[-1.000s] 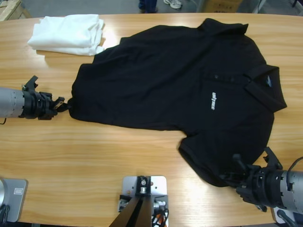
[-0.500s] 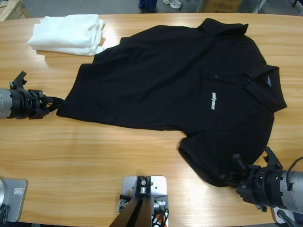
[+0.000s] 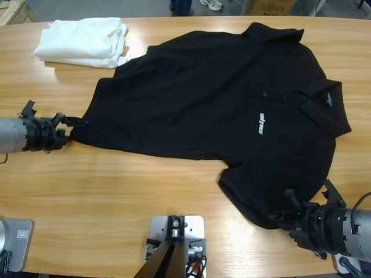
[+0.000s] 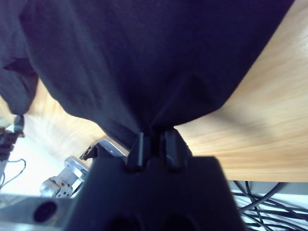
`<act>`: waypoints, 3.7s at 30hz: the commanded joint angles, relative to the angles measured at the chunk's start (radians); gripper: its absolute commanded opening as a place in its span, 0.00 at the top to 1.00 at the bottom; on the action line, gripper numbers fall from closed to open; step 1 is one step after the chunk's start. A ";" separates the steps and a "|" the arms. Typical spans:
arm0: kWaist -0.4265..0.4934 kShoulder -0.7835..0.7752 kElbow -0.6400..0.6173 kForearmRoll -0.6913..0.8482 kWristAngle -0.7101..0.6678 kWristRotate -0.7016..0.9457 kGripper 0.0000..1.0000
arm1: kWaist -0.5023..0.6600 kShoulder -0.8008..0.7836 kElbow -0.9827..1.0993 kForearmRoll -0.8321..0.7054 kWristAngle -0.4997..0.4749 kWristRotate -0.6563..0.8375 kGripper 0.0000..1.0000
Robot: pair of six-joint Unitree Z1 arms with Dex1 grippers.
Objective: Fold clothes
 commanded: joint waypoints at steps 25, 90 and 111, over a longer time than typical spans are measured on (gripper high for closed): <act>-0.022 0.090 0.050 -0.182 -0.061 0.107 1.00 | 0.006 0.017 0.021 -0.010 0.018 -0.013 1.00; -0.100 -0.144 -0.375 0.627 0.085 -0.045 1.00 | -0.332 -0.142 -0.611 0.638 -0.074 -0.735 1.00; -0.001 0.131 -0.508 0.569 0.032 -0.010 1.00 | -0.939 0.355 -0.821 0.492 0.083 -1.327 1.00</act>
